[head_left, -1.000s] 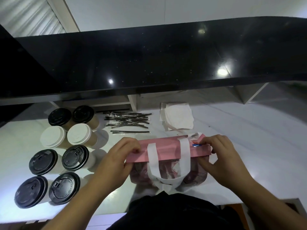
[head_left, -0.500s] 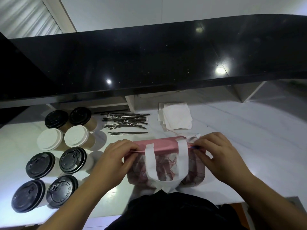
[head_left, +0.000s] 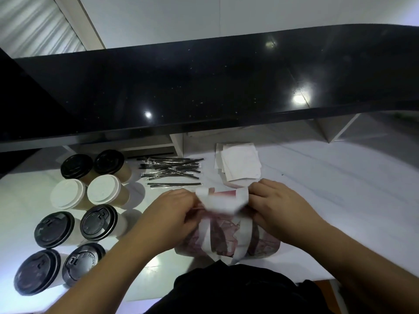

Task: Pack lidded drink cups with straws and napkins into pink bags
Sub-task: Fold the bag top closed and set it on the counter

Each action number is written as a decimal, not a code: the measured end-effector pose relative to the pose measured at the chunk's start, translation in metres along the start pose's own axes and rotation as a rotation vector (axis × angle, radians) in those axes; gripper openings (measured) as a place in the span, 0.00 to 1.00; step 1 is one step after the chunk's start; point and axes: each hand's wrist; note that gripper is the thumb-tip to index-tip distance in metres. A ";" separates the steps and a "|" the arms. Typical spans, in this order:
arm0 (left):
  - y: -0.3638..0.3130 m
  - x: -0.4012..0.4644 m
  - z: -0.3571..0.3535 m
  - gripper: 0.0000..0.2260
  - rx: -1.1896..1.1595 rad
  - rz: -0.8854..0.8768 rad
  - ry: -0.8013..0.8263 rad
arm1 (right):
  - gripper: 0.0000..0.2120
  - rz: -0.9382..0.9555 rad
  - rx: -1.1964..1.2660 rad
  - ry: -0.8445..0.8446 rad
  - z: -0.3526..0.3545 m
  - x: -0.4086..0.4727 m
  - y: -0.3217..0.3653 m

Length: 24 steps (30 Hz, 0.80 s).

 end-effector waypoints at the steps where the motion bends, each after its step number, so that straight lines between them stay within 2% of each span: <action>1: -0.003 0.005 0.000 0.18 0.017 -0.009 -0.016 | 0.05 0.011 0.015 0.013 0.000 0.004 0.001; 7: -0.015 0.035 -0.014 0.16 0.285 -0.061 0.050 | 0.07 0.031 0.086 0.055 0.003 0.016 -0.004; 14: -0.006 0.033 -0.014 0.14 0.240 -0.028 0.091 | 0.12 0.038 0.036 0.016 0.012 -0.013 -0.023; 18: -0.005 0.032 -0.011 0.14 0.238 -0.047 0.069 | 0.10 0.032 0.023 -0.019 0.012 -0.022 -0.031; 21: -0.005 0.026 -0.002 0.09 0.230 -0.063 0.027 | 0.08 0.004 0.003 -0.035 0.012 -0.025 -0.036; 24: 0.001 0.016 0.007 0.08 0.222 -0.038 -0.030 | 0.11 -0.031 -0.015 -0.056 0.013 -0.027 -0.042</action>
Point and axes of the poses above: each hand's wrist, its own x-axis towards the middle knuckle, its own z-axis out of the back of the hand, y = z × x, and after that the axes turned 2 degrees about -z, right-handed
